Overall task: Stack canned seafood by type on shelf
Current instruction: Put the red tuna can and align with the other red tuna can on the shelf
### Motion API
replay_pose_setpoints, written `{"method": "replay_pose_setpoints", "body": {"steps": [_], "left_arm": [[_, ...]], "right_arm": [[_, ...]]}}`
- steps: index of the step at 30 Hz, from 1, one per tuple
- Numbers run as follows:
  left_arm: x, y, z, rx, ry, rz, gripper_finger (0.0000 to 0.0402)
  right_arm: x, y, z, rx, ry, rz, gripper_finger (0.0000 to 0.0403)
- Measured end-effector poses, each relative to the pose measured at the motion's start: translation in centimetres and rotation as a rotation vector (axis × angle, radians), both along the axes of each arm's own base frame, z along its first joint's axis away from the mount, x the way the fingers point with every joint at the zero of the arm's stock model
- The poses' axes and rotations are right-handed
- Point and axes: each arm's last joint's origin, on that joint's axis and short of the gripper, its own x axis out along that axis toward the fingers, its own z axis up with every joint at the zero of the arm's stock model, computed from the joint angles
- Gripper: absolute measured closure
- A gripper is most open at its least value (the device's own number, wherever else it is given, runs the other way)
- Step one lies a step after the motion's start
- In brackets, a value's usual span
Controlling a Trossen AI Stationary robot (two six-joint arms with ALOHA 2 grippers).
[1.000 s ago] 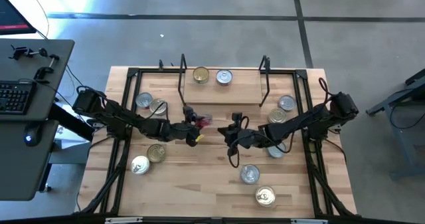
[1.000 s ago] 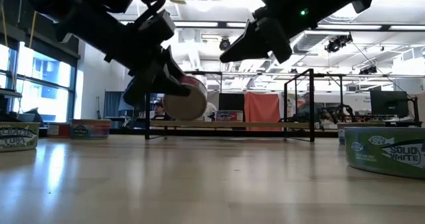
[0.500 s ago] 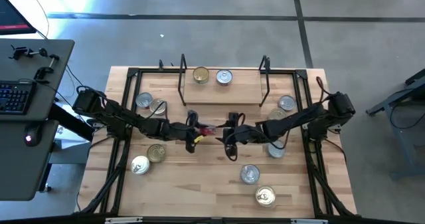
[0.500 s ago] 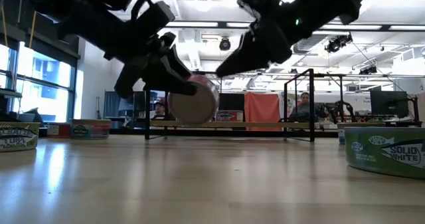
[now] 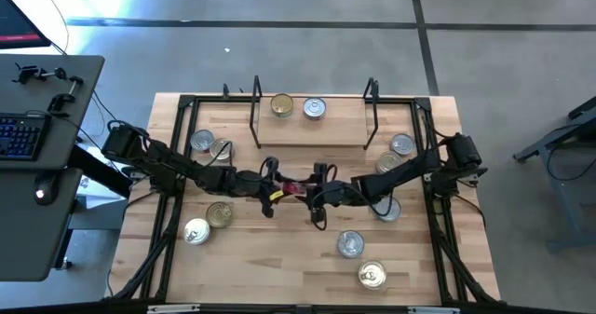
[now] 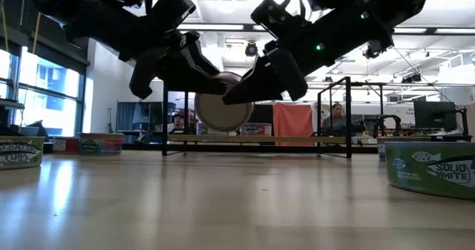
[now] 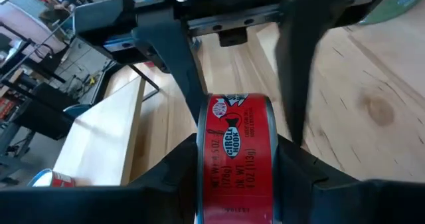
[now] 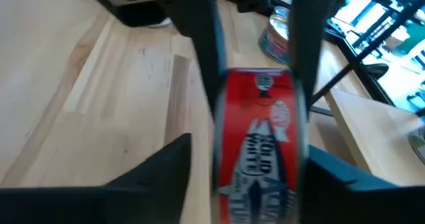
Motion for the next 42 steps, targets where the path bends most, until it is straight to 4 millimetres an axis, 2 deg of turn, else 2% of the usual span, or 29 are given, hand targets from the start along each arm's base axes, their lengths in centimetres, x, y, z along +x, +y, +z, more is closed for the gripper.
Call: {"method": "replay_pose_setpoints", "body": {"steps": [3, 8, 11, 14, 17, 19, 25, 30, 34, 42], "left_arm": [[0.0, 0.0, -0.1, 0.004, 0.010, 0.003, 0.0245], [-0.6, 0.5, -0.9, 0.086, 0.102, 0.133, 0.0192], [-1.1, 1.0, -1.4, 0.117, 0.151, 0.264, 0.0184], [-1.5, 1.4, -1.8, 0.117, 0.179, 0.356, 0.0182], [-1.8, 1.6, -2.0, 0.127, 0.196, 0.420, 0.0181], [-1.9, 1.7, -2.1, 0.152, 0.191, 0.474, 0.0180], [-2.2, 1.2, -1.9, 0.210, 0.153, 0.560, 0.0180], [-2.2, 1.2, -1.8, 0.248, 0.142, 0.588, 0.0179], [-2.3, 1.1, -1.3, 0.188, 0.126, 0.552, 0.0179], [-2.6, 0.5, 0.1, 0.153, 0.097, 0.482, 0.0179]], "right_arm": [[-0.1, 0.0, 0.1, 0.010, 0.000, -0.018, 0.0286], [-1.2, -0.4, 1.6, -0.031, 0.051, -0.083, 0.0286], [-1.8, -0.9, 3.0, -0.091, 0.111, -0.205, 0.0286], [-1.6, -2.0, 4.5, -0.175, 0.166, -0.326, 0.0286], [-0.7, -3.7, 5.2, -0.212, 0.269, -0.313, 0.0286], [-0.1, -4.9, 4.8, -0.238, 0.346, -0.282, 0.0286], [0.9, -8.6, 3.1, -0.437, 0.473, -0.348, 0.0286], [1.4, -10.6, 1.2, -0.462, 0.540, -0.328, 0.0286], [1.7, -11.9, 0.3, -0.463, 0.545, -0.369, 0.0285], [1.9, -13.2, 0.4, -0.371, 0.476, -0.387, 0.0170]]}}
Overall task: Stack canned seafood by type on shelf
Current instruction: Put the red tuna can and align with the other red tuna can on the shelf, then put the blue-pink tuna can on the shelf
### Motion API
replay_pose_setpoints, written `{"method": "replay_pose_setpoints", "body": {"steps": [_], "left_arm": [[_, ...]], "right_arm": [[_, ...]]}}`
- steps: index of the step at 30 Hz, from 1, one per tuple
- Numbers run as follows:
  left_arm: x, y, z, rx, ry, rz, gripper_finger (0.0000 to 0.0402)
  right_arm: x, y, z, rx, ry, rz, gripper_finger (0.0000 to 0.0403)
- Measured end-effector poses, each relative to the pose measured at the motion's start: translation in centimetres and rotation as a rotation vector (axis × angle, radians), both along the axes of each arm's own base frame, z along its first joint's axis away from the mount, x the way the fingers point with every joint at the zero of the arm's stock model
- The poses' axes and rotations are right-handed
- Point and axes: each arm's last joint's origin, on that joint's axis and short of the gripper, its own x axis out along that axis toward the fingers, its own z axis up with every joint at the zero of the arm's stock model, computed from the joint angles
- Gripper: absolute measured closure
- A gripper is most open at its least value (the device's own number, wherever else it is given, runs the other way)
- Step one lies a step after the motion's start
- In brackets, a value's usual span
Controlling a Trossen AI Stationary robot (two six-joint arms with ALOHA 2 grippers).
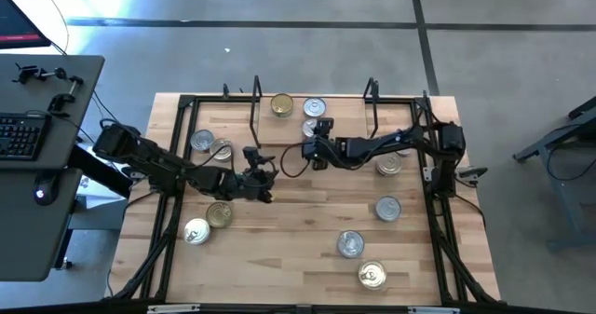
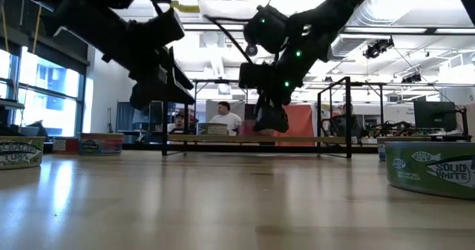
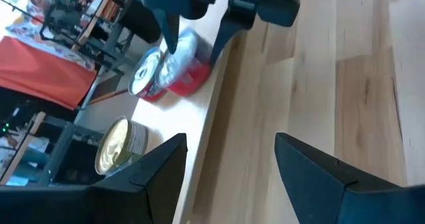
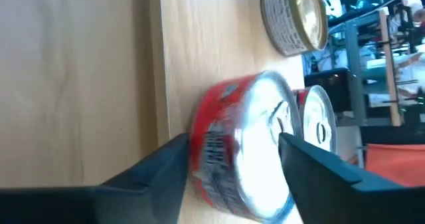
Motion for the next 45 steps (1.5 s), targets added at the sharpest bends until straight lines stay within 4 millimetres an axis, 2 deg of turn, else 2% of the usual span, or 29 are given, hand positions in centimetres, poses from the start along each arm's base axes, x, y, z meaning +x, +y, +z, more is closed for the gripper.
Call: {"method": "replay_pose_setpoints", "body": {"steps": [5, 8, 10, 14, 16, 19, 23, 27, 32, 38, 41, 45], "left_arm": [[-0.3, -0.3, 0.6, -0.009, -0.021, -0.008, 0.0179], [-0.4, -0.4, 0.9, -0.018, -0.039, -0.013, 0.0179], [-0.5, -0.6, 1.2, -0.025, -0.051, -0.014, 0.0179], [-1.7, -1.3, 1.9, 0.036, -0.055, 0.048, 0.0179], [-2.6, -1.8, 2.5, 0.091, -0.071, 0.100, 0.0179], [-4.1, -2.5, 3.6, 0.122, -0.093, 0.117, 0.0179], [-6.1, -3.1, 4.8, 0.030, -0.135, 0.071, 0.0179], [-7.8, -3.0, 5.4, -0.147, -0.167, 0.055, 0.0179], [-9.5, -1.5, 5.0, -0.341, -0.215, 0.231, 0.0179], [-9.9, 2.1, 4.2, -0.489, -0.235, 0.536, 0.0179], [-9.6, 4.0, 3.6, -0.585, -0.167, 0.632, 0.0179], [-9.2, 6.4, 2.5, -0.605, -0.062, 0.729, 0.0179]], "right_arm": [[-0.2, 0.1, 1.1, 0.002, -0.027, 0.004, 0.0155], [-0.5, 0.4, 2.8, 0.025, -0.113, -0.025, 0.0154], [-0.8, 0.5, 3.9, 0.105, -0.224, -0.052, 0.0153], [-0.2, 1.2, 4.8, 0.419, -0.602, -0.051, 0.0152], [0.0, 2.4, 4.5, 0.516, -0.697, 0.056, 0.0152], [0.0, 4.7, 3.9, 0.561, -0.794, 0.180, 0.0152], [-0.4, 7.7, 3.8, 0.541, -0.841, 0.255, 0.0152], [-0.8, 10.8, 3.7, 0.475, -0.779, 0.283, 0.0151], [-2.3, 14.2, 4.5, 0.357, -0.695, 0.297, 0.0151], [-4.7, 17.5, 5.4, 0.276, -0.631, 0.256, 0.0151], [-5.2, 18.5, 5.1, 0.282, -0.622, 0.249, 0.0151], [-5.2, 19.1, 4.9, 0.308, -0.641, 0.248, 0.0151]]}}
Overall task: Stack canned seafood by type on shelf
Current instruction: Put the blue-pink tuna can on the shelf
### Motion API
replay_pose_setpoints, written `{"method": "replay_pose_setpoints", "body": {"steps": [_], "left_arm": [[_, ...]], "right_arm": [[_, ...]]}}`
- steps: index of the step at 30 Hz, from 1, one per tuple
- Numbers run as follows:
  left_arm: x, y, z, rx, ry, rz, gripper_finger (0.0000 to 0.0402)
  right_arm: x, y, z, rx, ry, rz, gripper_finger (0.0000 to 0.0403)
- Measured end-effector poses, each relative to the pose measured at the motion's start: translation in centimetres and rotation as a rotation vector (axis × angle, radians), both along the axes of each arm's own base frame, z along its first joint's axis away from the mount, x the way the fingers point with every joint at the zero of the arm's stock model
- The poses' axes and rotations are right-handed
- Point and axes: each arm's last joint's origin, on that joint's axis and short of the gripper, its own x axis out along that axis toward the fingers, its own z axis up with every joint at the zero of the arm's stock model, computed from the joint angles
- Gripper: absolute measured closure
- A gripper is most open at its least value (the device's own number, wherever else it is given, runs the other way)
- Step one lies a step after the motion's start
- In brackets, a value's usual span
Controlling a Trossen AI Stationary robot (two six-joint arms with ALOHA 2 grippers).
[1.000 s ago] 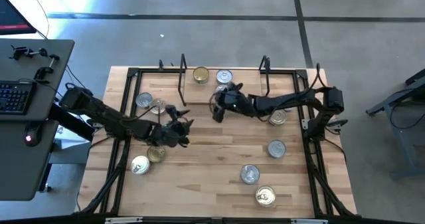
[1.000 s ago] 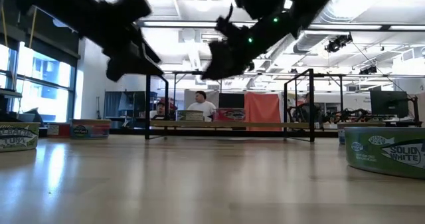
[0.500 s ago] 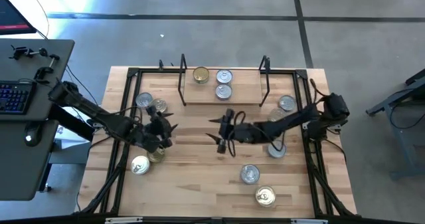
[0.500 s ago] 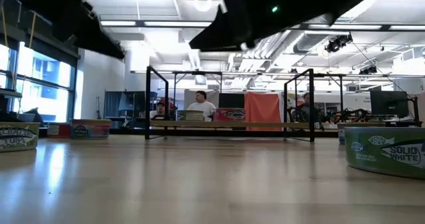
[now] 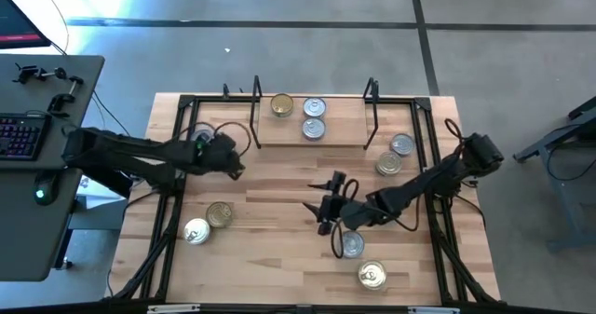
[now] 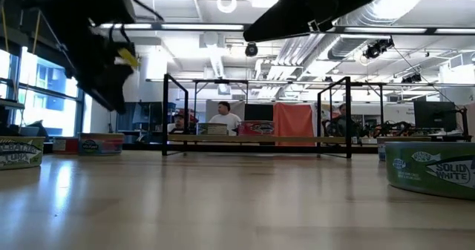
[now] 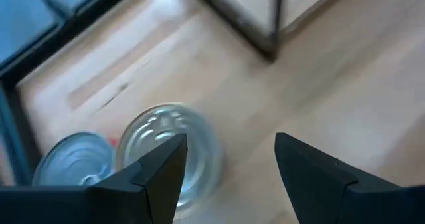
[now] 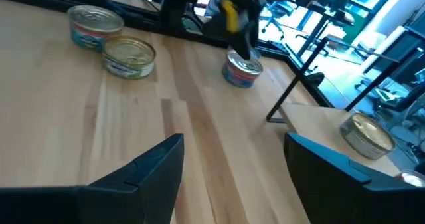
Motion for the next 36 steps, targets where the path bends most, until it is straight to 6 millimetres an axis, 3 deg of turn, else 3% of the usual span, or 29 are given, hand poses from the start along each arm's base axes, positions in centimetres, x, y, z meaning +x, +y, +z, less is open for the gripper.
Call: {"method": "replay_pose_setpoints", "body": {"steps": [6, 15, 26, 30, 36], "left_arm": [[0.7, 2.2, -2.6, -0.091, 0.210, -0.006, 0.0192], [1.6, 1.9, -5.3, -0.074, 0.410, -0.049, 0.0256], [2.5, -2.2, -4.6, -0.081, 0.348, -0.203, 0.0390], [3.7, -4.7, -4.0, -0.112, 0.264, -0.332, 0.0399], [6.6, -8.6, -3.4, -0.153, -0.028, -0.659, 0.0401]], "right_arm": [[0.2, -0.4, -0.2, -0.027, 0.017, -0.001, 0.0151], [0.1, -0.3, -0.4, -0.098, 0.068, 0.020, 0.0151], [-1.2, 0.3, 0.2, -0.126, 0.102, 0.011, 0.0151], [-1.7, 0.3, 1.0, -0.114, 0.097, 0.012, 0.0151], [-1.7, -0.3, 0.5, -0.029, 0.126, 0.009, 0.0151]]}}
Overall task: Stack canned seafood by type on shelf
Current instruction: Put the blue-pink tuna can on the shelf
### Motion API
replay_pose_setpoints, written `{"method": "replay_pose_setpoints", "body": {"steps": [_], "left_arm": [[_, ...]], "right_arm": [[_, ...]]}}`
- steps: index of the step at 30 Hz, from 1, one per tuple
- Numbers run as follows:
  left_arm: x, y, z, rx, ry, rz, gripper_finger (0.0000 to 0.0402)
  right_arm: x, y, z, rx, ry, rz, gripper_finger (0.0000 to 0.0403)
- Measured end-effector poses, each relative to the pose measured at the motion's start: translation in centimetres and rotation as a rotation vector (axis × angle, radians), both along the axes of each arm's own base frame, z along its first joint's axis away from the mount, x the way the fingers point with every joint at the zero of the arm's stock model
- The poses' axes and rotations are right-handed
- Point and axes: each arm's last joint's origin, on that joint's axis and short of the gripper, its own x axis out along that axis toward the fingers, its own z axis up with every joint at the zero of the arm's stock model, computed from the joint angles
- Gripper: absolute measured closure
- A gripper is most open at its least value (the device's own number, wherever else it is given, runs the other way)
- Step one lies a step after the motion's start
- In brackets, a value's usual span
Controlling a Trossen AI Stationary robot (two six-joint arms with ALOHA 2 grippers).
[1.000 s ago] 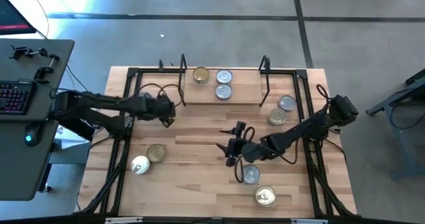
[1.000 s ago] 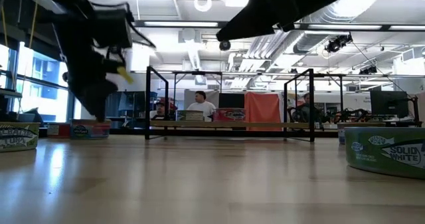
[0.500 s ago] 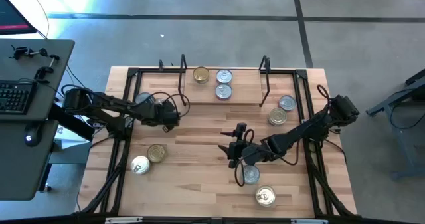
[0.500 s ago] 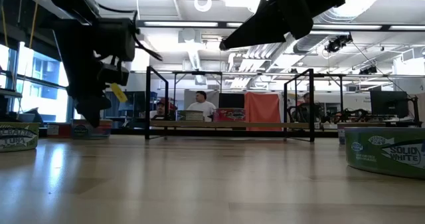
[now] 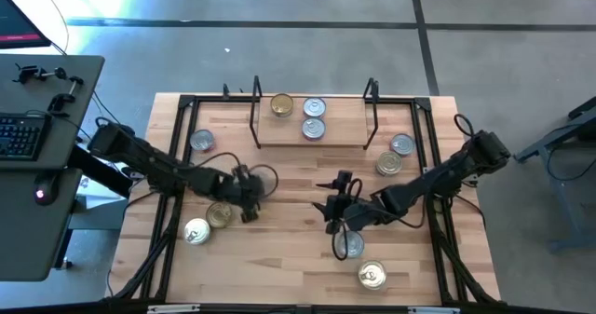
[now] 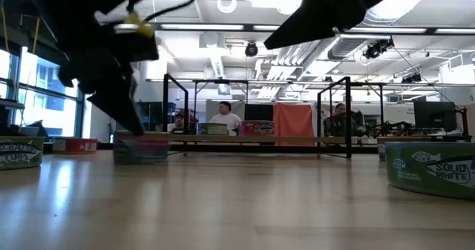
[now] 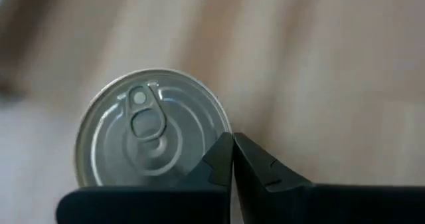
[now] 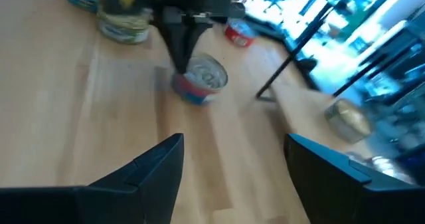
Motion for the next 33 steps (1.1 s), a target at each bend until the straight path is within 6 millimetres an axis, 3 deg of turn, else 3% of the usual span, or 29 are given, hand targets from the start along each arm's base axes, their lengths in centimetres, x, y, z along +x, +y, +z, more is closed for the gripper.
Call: {"method": "replay_pose_setpoints", "body": {"steps": [5, 10, 23, 33], "left_arm": [[2.2, -1.5, 1.0, 0.009, -0.234, -0.158, 0.0400], [3.2, -1.7, 1.3, 0.053, -0.326, -0.203, 0.0401], [3.3, -1.3, 1.3, 0.079, -0.327, -0.196, 0.0401], [3.4, -1.3, 1.5, 0.088, -0.338, -0.202, 0.0401]], "right_arm": [[1.1, -0.7, -1.4, 0.043, 0.086, 0.132, 0.0151], [2.6, -1.6, -3.4, 0.080, 0.122, 0.209, 0.0151], [7.0, -3.3, -7.3, -0.121, 0.079, 0.315, 0.0151], [9.3, -3.2, -8.2, -0.193, 0.115, 0.357, 0.0150]]}}
